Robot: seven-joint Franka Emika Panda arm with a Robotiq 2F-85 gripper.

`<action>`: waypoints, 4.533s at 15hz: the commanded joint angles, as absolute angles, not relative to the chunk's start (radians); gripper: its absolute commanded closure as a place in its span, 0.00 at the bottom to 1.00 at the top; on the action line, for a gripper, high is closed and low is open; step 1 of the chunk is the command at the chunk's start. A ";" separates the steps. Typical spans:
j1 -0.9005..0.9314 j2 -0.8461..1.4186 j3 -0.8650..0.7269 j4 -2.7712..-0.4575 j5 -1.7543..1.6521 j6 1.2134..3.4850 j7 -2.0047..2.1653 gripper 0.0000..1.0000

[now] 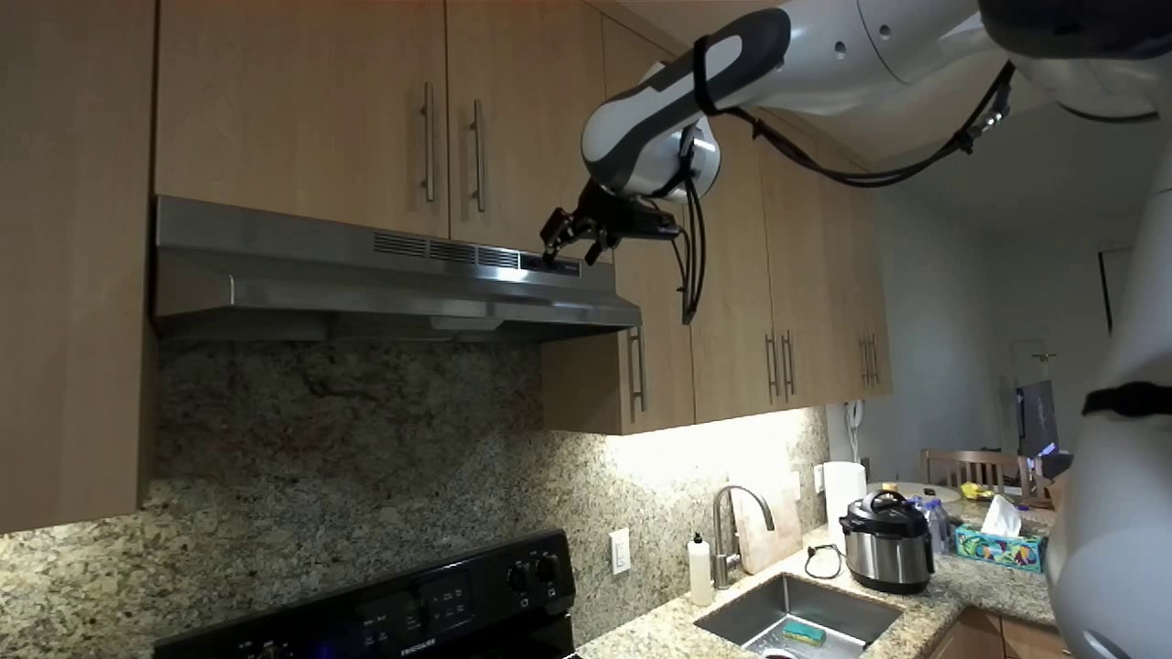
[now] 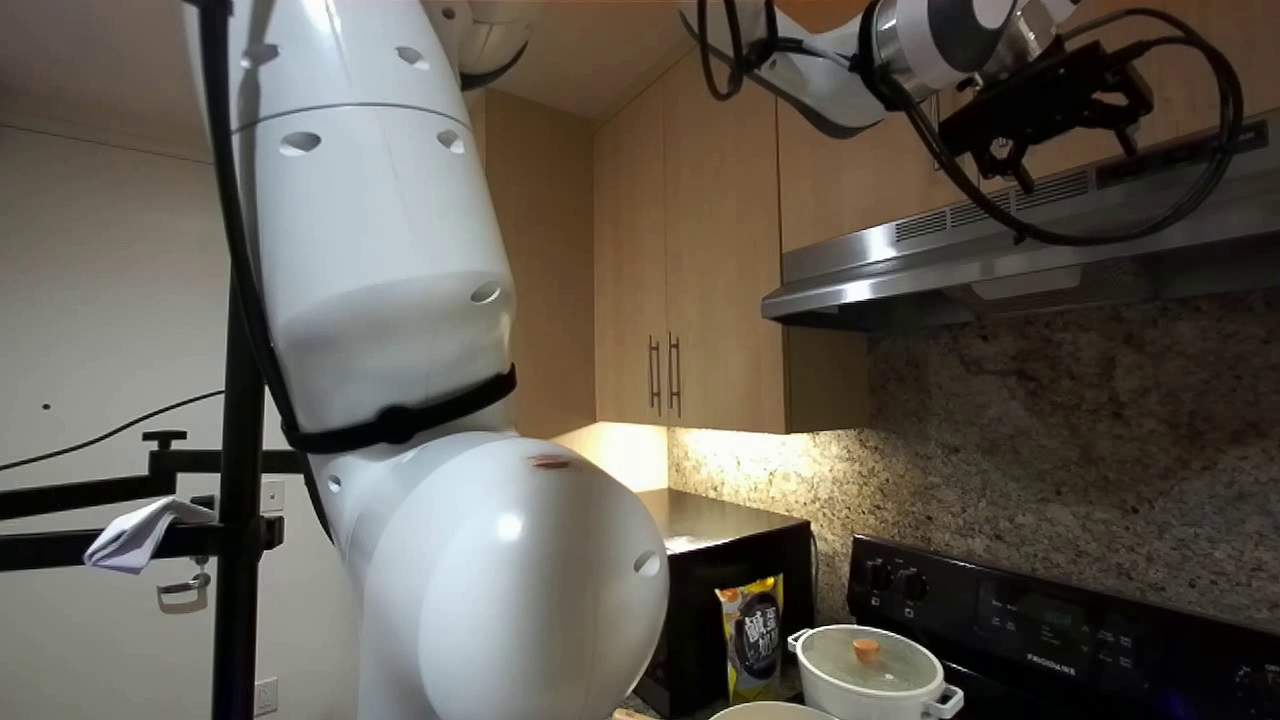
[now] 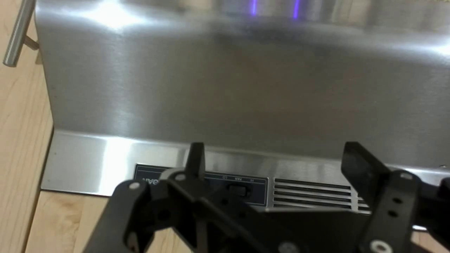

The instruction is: Turn the light of the hood off and then back on

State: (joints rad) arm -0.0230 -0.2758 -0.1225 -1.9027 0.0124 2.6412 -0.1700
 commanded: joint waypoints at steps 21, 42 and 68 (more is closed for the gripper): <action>0.038 -0.222 -0.175 -1.787 0.198 2.564 -0.310 0.00; 0.006 -0.061 -0.191 -1.590 0.482 2.552 -0.586 0.00; -0.069 0.100 -0.178 -1.390 0.557 2.403 -0.648 0.00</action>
State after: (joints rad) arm -0.0569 0.0749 -0.1765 -1.4329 0.5161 2.4297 -0.5926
